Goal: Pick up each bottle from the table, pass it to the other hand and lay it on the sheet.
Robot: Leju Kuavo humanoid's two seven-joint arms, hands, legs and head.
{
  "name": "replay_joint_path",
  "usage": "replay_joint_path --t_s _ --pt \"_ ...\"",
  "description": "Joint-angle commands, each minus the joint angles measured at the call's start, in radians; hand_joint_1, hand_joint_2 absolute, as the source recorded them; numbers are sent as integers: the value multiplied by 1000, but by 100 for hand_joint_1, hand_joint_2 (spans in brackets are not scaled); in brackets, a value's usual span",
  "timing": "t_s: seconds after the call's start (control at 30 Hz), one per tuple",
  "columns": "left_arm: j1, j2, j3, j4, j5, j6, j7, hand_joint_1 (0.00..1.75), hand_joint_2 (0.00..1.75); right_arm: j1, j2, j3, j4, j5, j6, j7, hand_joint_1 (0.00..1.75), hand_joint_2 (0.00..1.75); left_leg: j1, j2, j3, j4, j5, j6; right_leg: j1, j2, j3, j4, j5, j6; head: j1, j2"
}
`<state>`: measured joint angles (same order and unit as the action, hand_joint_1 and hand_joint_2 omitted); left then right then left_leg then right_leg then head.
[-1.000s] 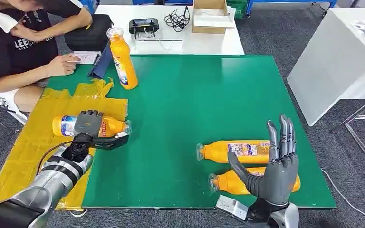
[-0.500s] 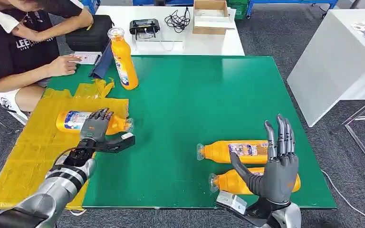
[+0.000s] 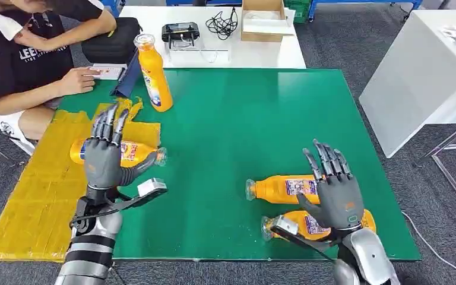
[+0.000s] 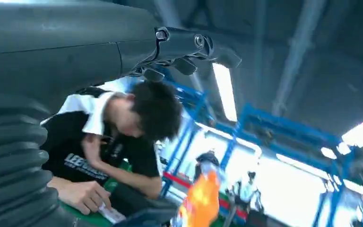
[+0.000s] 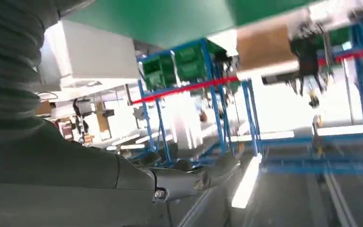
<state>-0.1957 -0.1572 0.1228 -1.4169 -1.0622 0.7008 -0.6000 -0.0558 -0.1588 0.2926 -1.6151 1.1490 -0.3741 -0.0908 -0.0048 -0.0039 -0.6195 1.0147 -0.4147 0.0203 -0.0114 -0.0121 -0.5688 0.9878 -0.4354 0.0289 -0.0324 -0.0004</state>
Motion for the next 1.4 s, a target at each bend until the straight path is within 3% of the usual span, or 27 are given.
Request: replay_joint_path --t_s 0.03,0.27,0.83,1.17,1.4 --pt "16 66 -225 -65 232 -3 105 0 175 -232 -109 24 341 -79 115 -62 0 175 1 1 1 0 1 -1 1 1 1 -1 1 0 0 0" --pt "37 100 -304 -126 516 -76 86 0 175 -301 -63 60 485 -106 156 -66 0 175 1 4 3 -1 1 0 1 4 3 -1 1 0 0 0" --pt "15 89 -305 -86 605 -27 14 0 175 -335 -33 136 625 -343 305 -145 0 175 1 0 0 -1 2 0 1 0 1 0 1 0 0 0" --pt "6 78 -305 -75 614 -21 19 0 175 -415 -42 204 768 -201 257 46 0 175 1 0 1 -1 2 0 1 1 2 0 1 -1 0 0" --pt "-4 64 -307 -59 603 -27 32 0 175 -475 -12 231 910 -77 282 167 0 175 1 0 1 -1 2 0 1 0 2 -1 0 -1 0 0"
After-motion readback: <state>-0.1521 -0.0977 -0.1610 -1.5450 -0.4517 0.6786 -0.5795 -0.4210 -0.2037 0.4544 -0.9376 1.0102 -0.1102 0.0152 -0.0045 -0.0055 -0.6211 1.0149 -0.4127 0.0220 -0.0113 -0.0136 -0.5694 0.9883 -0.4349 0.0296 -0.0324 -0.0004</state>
